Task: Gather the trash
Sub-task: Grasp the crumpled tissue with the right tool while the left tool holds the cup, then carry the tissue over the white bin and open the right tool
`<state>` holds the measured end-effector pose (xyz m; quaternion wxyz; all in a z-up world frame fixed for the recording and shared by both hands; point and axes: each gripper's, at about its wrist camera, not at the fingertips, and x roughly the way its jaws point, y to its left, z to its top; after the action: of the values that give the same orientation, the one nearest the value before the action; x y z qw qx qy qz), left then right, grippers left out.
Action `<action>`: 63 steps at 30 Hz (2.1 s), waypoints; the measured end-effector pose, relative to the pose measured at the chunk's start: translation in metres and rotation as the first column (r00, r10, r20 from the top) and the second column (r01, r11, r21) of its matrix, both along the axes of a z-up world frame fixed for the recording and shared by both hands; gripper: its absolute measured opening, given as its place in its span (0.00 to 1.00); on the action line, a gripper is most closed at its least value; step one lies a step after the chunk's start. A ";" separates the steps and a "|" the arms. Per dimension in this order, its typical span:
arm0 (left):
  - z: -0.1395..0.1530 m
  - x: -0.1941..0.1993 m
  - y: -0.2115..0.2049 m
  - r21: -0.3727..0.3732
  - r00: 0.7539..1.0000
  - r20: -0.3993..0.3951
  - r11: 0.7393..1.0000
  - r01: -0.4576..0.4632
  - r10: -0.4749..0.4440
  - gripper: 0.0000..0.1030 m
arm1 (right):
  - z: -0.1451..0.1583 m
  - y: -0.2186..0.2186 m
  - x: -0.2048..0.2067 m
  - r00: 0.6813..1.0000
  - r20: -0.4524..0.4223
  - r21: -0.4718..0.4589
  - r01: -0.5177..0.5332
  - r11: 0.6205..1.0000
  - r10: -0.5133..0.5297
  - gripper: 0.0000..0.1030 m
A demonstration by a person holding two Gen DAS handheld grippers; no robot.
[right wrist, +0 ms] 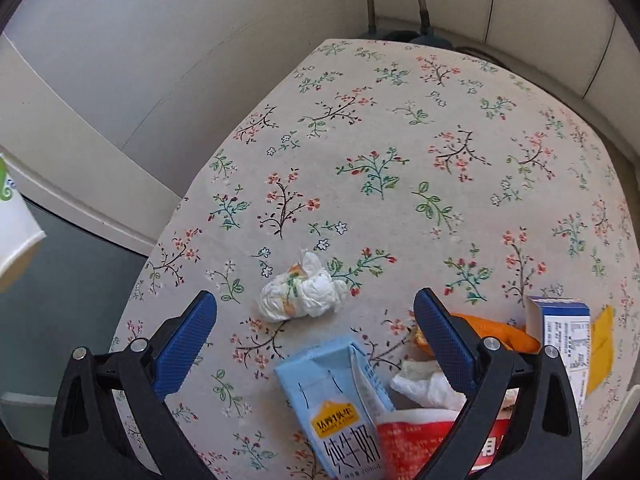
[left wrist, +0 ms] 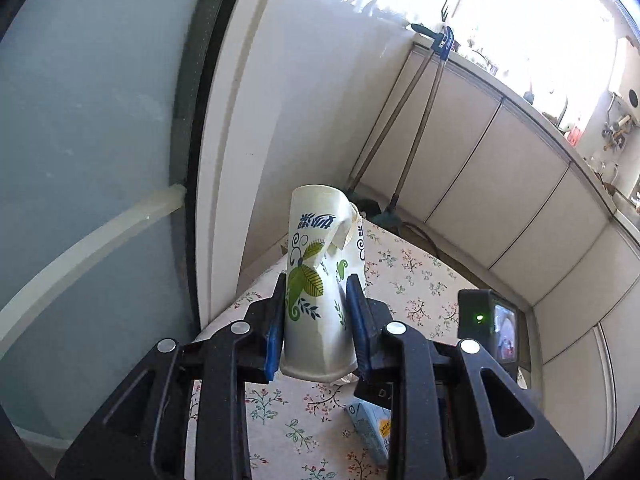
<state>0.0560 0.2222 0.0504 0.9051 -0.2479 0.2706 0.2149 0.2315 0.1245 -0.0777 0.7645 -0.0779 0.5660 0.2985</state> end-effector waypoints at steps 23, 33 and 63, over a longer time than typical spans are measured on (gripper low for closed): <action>-0.003 0.018 -0.002 -0.024 0.999 -0.036 0.999 0.022 -0.023 0.27 | -0.008 -0.019 -0.024 0.997 0.068 0.076 0.017 0.997 -0.022 0.40; -0.003 0.026 -0.022 0.022 0.997 -0.042 0.998 0.065 -0.064 0.27 | 0.037 -0.064 -0.030 0.981 0.148 0.162 0.101 0.982 -0.125 0.40; -0.029 0.047 -0.190 0.104 0.894 -0.036 0.888 0.448 -0.447 0.27 | 0.081 -0.292 -0.088 0.692 0.445 0.204 0.540 0.816 -0.569 0.40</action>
<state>0.1033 0.0322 0.0210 0.9409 -0.1277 0.3133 0.0167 0.1435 -0.1674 0.0028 0.9373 0.0459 0.3432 0.0403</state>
